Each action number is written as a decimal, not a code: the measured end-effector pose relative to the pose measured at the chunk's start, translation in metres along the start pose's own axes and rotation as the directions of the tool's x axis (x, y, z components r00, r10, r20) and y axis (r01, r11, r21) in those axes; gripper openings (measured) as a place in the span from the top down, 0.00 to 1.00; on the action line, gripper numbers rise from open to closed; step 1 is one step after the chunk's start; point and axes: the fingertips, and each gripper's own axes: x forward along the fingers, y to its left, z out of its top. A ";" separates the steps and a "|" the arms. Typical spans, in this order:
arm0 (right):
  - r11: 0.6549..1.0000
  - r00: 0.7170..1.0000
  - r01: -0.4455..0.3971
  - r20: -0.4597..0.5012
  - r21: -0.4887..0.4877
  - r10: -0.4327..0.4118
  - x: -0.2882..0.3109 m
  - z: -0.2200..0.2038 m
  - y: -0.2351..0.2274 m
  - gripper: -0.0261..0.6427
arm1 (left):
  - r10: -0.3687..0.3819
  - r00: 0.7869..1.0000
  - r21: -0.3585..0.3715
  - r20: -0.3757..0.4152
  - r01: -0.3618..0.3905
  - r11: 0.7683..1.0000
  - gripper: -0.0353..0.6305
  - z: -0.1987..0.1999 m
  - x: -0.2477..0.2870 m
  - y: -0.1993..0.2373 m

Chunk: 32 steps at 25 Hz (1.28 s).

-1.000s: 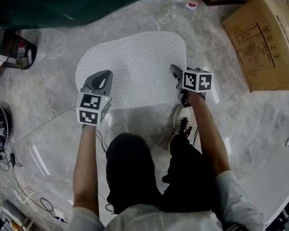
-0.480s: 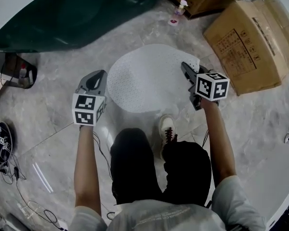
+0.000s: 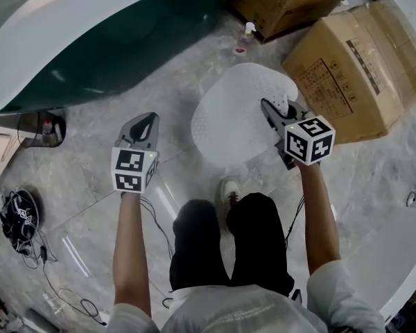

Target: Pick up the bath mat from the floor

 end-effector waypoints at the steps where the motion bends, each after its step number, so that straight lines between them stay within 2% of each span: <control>1: 1.000 1.000 0.000 -0.004 0.000 0.000 -0.009 0.013 0.002 0.91 | -0.002 1.000 -0.002 -0.002 0.002 1.000 0.92 0.016 -0.006 0.000; 6: 1.000 0.999 0.027 -0.034 0.008 -0.027 -0.060 0.085 0.013 0.91 | -0.010 1.000 -0.008 -0.006 0.009 1.000 0.92 0.112 -0.052 0.003; 12: 0.996 0.995 0.086 -0.053 -0.021 -0.087 -0.140 0.195 0.043 0.91 | -0.022 1.000 -0.005 0.000 0.022 1.000 0.92 0.230 -0.129 0.007; 17: 0.993 0.994 0.105 -0.001 -0.048 -0.105 -0.230 0.290 0.076 0.91 | -0.057 0.998 0.059 0.005 0.056 0.997 0.92 0.317 -0.205 -0.008; 25: 0.979 0.980 0.161 0.138 -0.128 -0.143 -0.355 0.414 0.129 0.91 | -0.034 0.991 0.054 0.126 0.028 0.998 0.92 0.428 -0.320 -0.015; 28: 0.974 0.970 0.182 0.190 -0.138 -0.154 -0.392 0.438 0.153 0.91 | -0.017 0.981 0.052 0.191 0.007 0.999 0.92 0.464 -0.359 -0.015; 32: 0.966 0.949 0.226 0.253 -0.127 -0.188 -0.435 0.453 0.188 0.91 | -0.019 0.959 0.106 0.282 -0.011 0.994 0.92 0.502 -0.409 -0.024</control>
